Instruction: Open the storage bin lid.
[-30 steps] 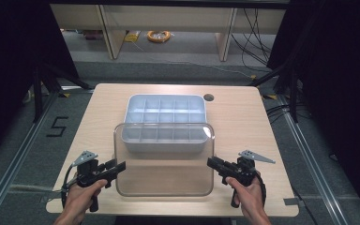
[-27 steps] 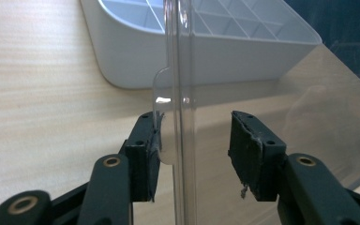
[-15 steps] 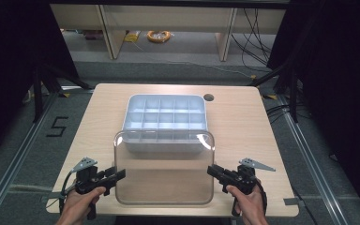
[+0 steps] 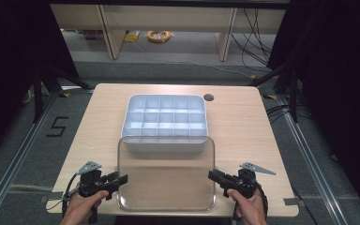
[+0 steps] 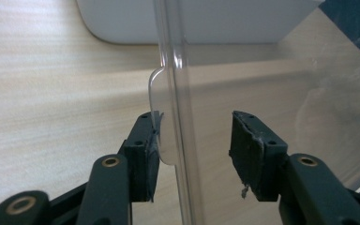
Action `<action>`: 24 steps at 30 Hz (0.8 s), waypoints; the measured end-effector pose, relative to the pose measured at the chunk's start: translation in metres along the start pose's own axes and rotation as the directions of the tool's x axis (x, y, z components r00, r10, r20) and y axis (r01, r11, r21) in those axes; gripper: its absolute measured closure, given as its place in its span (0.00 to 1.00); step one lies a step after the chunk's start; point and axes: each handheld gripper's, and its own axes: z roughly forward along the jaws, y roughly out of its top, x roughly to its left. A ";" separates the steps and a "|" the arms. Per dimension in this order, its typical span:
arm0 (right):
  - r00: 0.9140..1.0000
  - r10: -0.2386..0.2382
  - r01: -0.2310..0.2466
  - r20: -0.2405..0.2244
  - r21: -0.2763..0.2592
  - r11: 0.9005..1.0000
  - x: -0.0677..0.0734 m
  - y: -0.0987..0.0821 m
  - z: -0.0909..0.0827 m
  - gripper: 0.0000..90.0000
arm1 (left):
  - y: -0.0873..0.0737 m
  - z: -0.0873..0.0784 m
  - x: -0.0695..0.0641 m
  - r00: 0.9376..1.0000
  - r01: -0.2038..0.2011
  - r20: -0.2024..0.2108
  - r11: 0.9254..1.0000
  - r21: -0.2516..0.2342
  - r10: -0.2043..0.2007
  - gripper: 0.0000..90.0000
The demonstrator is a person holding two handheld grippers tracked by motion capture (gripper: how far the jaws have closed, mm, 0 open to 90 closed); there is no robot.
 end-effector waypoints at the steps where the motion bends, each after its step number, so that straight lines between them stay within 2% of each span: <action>1: 1.000 -0.004 0.004 0.003 0.001 1.000 -0.001 -0.001 0.000 0.75 | -0.001 0.001 0.001 1.000 0.007 0.008 1.000 0.005 -0.007 0.57; 2: 1.000 0.020 -0.020 0.003 0.012 1.000 0.000 -0.001 0.000 0.75 | -0.003 0.002 0.001 1.000 0.012 0.010 1.000 0.014 -0.012 0.57; 5: 1.000 0.009 -0.009 0.015 0.010 1.000 -0.004 -0.004 0.002 0.74 | -0.005 0.005 0.003 0.999 0.027 0.022 0.999 0.019 -0.027 0.56; 8: 0.999 0.047 -0.048 0.014 0.029 0.998 -0.003 -0.007 0.001 0.74 | -0.007 0.006 0.004 0.999 0.025 0.023 0.999 0.039 -0.025 0.56; 9: 0.999 0.032 -0.033 0.018 0.028 0.999 -0.004 -0.008 0.002 0.74 | -0.008 0.007 0.004 0.999 0.029 0.028 0.999 0.038 -0.030 0.56; 10: 0.999 0.044 -0.044 0.021 0.035 0.998 -0.003 -0.008 0.002 0.74 | -0.009 0.007 0.004 0.999 0.029 0.024 0.999 0.041 -0.030 0.56; 16: 0.999 0.045 -0.046 0.023 0.056 0.997 -0.004 -0.013 0.001 0.73 | -0.014 0.005 0.005 0.999 0.018 0.034 0.998 0.058 -0.020 0.56; 19: 0.998 0.056 -0.057 0.017 0.066 0.996 -0.002 -0.015 0.001 0.73 | -0.016 0.005 0.006 0.999 0.031 0.037 0.998 0.061 -0.034 0.56; 21: 0.999 0.035 -0.037 0.025 0.078 0.996 -0.002 -0.016 0.002 0.72 | -0.017 0.005 0.007 0.999 0.034 0.038 0.997 0.067 -0.036 0.55; 24: 0.998 0.050 -0.053 0.033 0.091 0.994 -0.001 -0.017 0.003 0.72 | -0.018 0.006 0.008 0.998 0.038 0.039 0.996 0.076 -0.041 0.55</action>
